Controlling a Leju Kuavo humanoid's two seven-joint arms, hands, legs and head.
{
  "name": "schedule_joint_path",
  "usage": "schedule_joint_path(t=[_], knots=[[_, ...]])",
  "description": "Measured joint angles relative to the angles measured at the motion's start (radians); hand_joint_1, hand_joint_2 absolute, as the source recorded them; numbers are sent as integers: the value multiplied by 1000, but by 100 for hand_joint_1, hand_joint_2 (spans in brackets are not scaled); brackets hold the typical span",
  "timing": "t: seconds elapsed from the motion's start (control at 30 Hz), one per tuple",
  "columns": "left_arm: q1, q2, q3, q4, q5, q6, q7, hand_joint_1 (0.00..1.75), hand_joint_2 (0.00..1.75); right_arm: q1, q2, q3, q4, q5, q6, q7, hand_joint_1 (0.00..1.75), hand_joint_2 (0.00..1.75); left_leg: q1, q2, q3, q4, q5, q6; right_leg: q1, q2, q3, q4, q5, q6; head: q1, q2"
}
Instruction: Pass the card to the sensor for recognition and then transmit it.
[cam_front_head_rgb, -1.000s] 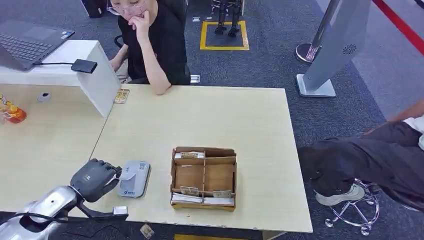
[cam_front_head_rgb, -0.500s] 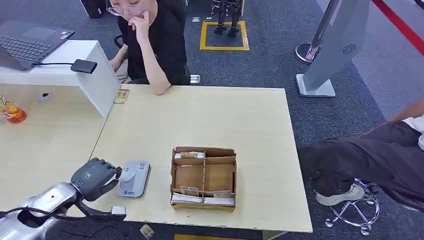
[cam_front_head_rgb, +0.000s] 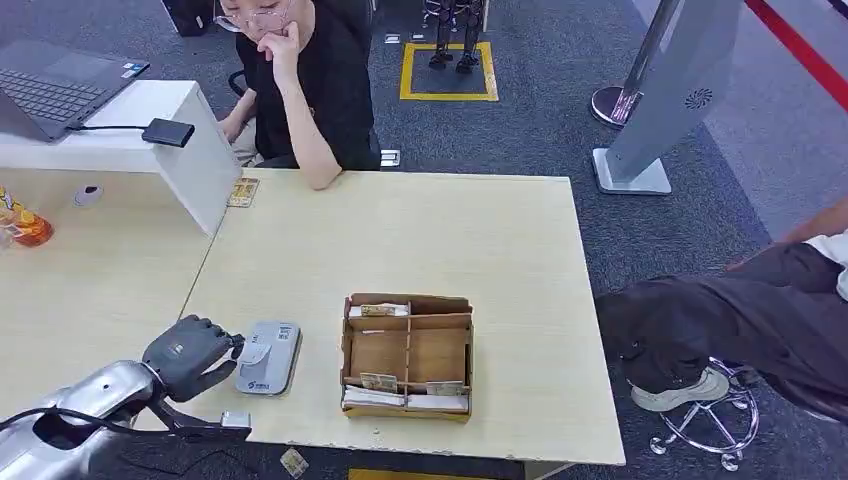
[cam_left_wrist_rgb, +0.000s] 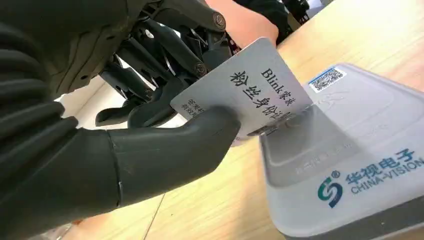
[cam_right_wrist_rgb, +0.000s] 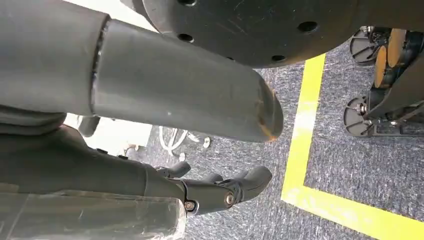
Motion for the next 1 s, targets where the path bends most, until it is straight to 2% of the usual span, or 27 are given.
schedule_joint_path(t=[0.13,0.23,1.0], knots=[[-12,7,-18,-1,47,-44,-19,175,175,0,0,0,0,0,0,1,0,0,0,0,0,0,0,0,0,0,0,0,0,0,0,0],[-17,9,-45,-1,65,-53,-22,175,175,0,0,0,0,1,0,5,0,0,0,0,0,0,0,0,0,0,0,0,0,0,0,0],[-22,15,-95,-1,91,-56,-28,175,175,0,-1,-1,0,2,0,9,0,0,0,0,0,0,0,0,0,0,0,0,0,0,0,0]])
